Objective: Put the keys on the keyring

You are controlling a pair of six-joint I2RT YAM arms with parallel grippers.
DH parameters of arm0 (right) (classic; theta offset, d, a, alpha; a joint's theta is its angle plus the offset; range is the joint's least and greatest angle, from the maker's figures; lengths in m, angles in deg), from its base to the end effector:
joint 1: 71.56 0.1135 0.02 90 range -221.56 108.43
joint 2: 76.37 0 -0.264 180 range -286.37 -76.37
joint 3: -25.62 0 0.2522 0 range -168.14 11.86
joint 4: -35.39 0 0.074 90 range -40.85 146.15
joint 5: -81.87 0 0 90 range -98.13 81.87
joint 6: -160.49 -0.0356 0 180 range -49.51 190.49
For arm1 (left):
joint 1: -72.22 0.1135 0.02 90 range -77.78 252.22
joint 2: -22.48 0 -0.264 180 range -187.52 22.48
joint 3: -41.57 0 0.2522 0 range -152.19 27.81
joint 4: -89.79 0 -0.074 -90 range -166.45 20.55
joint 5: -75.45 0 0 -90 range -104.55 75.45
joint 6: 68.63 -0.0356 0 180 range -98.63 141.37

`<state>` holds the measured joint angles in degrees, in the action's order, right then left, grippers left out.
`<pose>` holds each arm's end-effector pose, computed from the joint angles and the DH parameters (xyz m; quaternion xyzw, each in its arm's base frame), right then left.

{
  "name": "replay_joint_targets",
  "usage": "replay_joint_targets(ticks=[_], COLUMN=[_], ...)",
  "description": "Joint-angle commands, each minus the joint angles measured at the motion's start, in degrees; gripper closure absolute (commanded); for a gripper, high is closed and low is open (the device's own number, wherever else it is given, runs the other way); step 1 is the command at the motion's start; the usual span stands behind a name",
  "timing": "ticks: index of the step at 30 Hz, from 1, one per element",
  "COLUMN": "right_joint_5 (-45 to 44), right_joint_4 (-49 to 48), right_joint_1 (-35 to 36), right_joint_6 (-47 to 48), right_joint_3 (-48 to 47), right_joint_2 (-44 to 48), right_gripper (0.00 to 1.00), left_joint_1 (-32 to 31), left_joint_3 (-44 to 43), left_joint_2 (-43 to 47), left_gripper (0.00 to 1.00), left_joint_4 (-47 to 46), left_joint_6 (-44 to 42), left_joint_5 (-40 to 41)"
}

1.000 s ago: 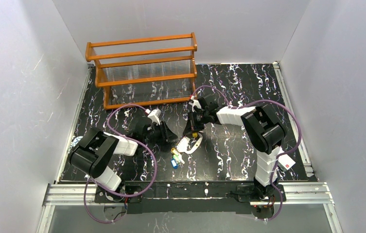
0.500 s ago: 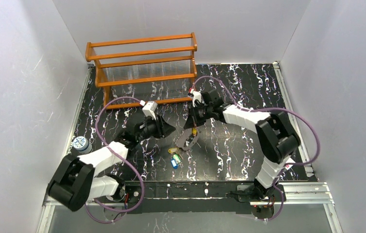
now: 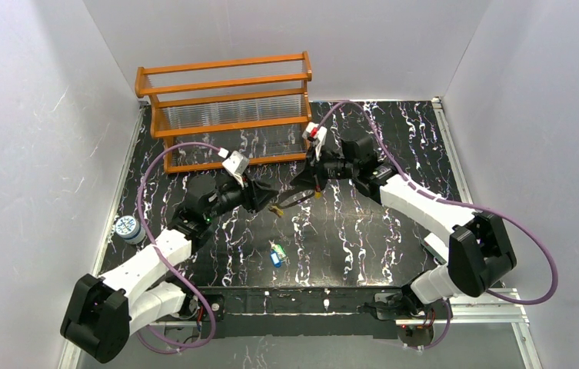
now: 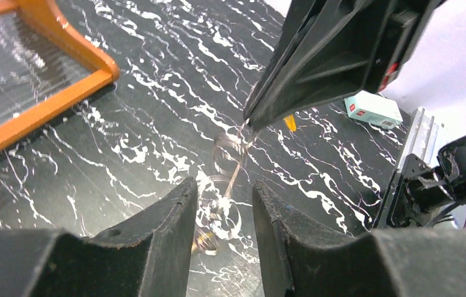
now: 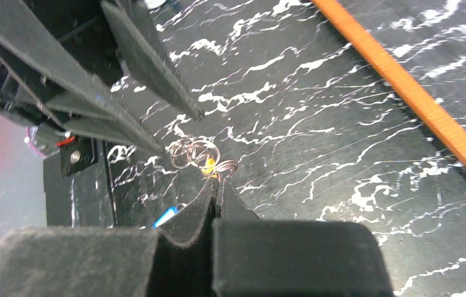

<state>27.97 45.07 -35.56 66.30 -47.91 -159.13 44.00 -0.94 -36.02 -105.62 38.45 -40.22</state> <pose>0.2570 0.2126 0.3016 -0.3852 0.6946 0.4267 0.4325 0.1959 -0.1226 0.2680 0.2228 0.6745 -0.4099 0.5722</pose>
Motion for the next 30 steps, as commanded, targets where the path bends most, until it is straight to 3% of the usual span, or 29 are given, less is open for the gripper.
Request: replay_joint_targets(ticks=[1,7,19,30], right_joint_5=[10.4,13.4,18.6,13.0], right_joint_4=[-3.7,-6.1,-9.6,-9.8], right_joint_1=[-0.1,0.1,0.3,0.4], right_joint_6=[7.7,11.5,15.2,10.7], right_joint_3=[1.5,4.5,7.9,6.6], right_joint_2=[0.4,2.1,5.0,4.4], right_gripper=[0.99,0.99,0.99,0.99], left_joint_1=[0.2,0.2,-0.2,-7.5], left_joint_3=[0.1,1.1,1.6,2.7], left_joint_2=[3.2,5.9,0.6,-1.9], left_gripper=[0.65,0.66,0.7,0.73], left_joint_4=[-4.3,-5.8,-6.2,-6.2], left_joint_6=[-7.4,-11.7,-18.9,-21.2], left_joint_5=[-5.3,-5.8,-9.9,-6.0])
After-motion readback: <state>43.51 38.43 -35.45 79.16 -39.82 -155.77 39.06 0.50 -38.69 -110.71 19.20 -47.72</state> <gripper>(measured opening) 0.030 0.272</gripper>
